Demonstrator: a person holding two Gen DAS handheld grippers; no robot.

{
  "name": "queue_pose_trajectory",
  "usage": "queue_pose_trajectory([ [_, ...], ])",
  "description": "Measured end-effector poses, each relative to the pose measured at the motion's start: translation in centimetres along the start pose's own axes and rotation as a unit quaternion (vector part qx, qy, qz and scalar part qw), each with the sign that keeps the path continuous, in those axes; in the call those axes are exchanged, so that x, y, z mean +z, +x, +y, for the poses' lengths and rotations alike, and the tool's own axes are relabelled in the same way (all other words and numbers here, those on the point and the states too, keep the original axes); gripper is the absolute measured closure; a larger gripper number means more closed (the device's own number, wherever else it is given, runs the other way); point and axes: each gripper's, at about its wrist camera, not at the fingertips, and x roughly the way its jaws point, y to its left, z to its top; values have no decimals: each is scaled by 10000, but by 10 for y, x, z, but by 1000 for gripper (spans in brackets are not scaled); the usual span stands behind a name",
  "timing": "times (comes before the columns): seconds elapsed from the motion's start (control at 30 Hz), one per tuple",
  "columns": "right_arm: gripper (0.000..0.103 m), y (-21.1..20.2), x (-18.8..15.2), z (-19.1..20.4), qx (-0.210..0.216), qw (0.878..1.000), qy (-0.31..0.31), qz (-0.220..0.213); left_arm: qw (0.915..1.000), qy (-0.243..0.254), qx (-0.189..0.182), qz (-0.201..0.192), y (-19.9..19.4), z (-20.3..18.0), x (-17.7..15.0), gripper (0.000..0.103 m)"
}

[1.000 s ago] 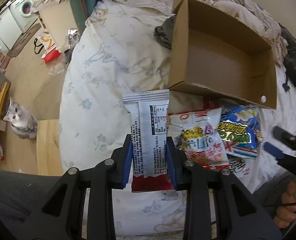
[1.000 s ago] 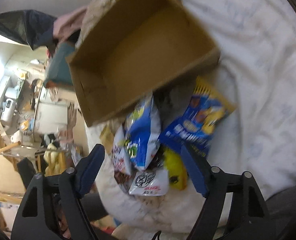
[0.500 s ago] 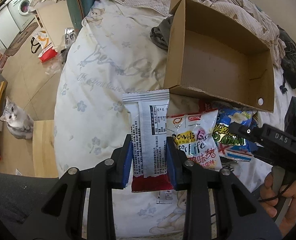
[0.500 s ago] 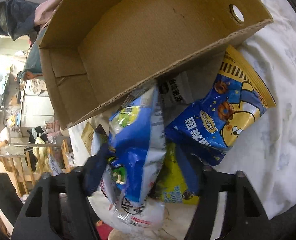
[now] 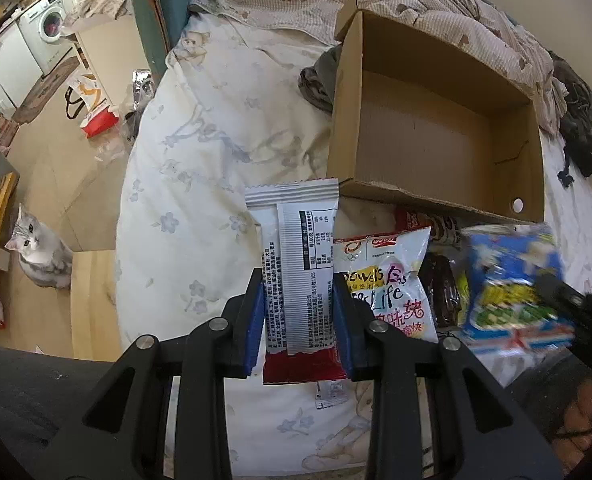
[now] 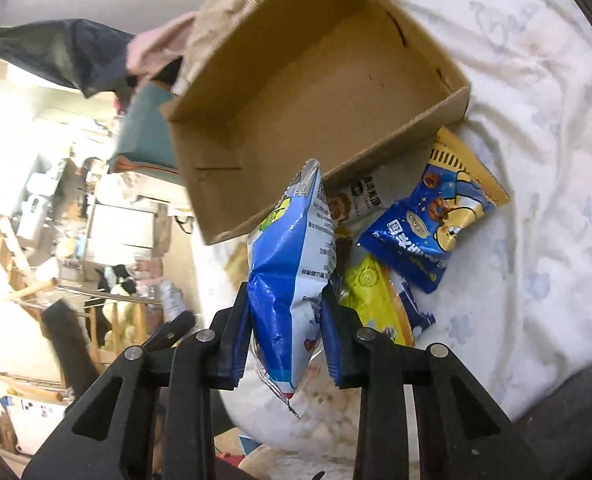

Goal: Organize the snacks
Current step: 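Carry both snacks over the box and open both tools to drop them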

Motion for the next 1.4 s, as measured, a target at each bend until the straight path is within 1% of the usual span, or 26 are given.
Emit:
queue_pose_trajectory([
  [0.03, 71, -6, -1, 0, 90, 9999, -4, -57, 10000, 1, 6, -51, -3, 0, 0, 76],
  [0.1, 71, -25, -4, 2, 448, 9985, 4, -304, 9998, 43, 21, -174, -10, 0, 0, 76],
  [0.13, 71, -37, -3, 3, 648, 9968, -14, -476, 9997, 88, 29, -239, -15, -2, 1, 76],
  [0.17, 71, -45, -1, 5, 748, 9952, -68, -626, 9996, 101, -14, -279, -19, -3, 3, 76],
  [0.23, 71, -61, 6, 9, 844, 9923, -196, -882, 9991, 131, -87, -381, -29, -7, 10, 76],
  [0.37, 71, -74, 29, 19, 895, 9889, -273, -1151, 9972, 281, -201, -658, -49, -21, 31, 76],
  [0.5, 71, -78, 56, 21, 876, 9872, -356, -1287, 9957, 388, -247, -799, -57, -32, 59, 76],
  [0.6, 71, -67, 74, 32, 850, 9877, -402, -1254, 9953, 451, -255, -818, -53, -39, 79, 76],
  [0.73, 71, -38, 94, 37, 645, 9905, -440, -1134, 9941, 668, -215, -828, -40, -55, 103, 76],
  [0.93, 71, 7, 114, 27, 310, 9947, -431, -885, 9931, 903, -212, -721, -8, -80, 128, 76],
  [1.03, 71, 25, 117, 19, 91, 9964, -446, -711, 9922, 998, -184, -725, 9, -87, 131, 76],
  [1.17, 70, 35, 117, 12, -84, 9971, -466, -599, 9929, 985, -166, -642, 30, -88, 129, 76],
  [1.4, 70, 43, 121, 9, -142, 9973, -468, -554, 9931, 993, -186, -586, 44, -89, 126, 76],
])
